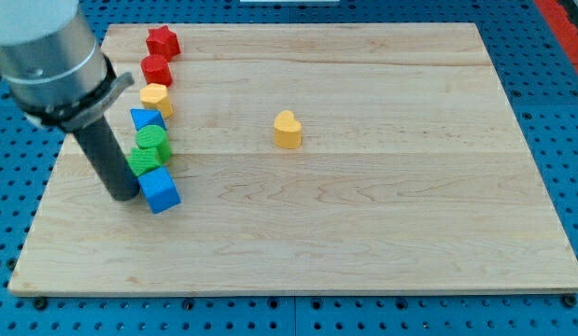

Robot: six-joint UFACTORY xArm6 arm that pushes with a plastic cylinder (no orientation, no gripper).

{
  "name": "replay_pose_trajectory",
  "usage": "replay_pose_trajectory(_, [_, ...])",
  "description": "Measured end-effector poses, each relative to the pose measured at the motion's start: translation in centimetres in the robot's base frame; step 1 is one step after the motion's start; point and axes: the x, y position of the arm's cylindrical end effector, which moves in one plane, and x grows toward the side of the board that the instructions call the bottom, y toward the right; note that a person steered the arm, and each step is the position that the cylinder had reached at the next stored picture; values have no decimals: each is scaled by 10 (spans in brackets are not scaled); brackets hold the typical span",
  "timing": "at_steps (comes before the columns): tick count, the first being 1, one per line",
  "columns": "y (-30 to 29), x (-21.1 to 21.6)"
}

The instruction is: Drag the hexagon to the top left side of the heart

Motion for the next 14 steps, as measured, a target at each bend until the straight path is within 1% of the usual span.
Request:
replay_pose_trajectory(2, [15,-12])
replay_pose_trajectory(3, [41,-31])
replay_pose_trajectory(5, [-24,-64])
replay_pose_trajectory(6, [-41,-94])
replay_pose_trajectory(7, [-14,-131])
replay_pose_trajectory(8, [27,-155])
replay_pose_trajectory(9, [56,-163])
replay_pose_trajectory(10, [57,-151])
replay_pose_trajectory(11, [96,-142])
replay_pose_trajectory(12, [91,-167])
replay_pose_trajectory(13, [88,-211])
replay_pose_trajectory(14, [141,-188])
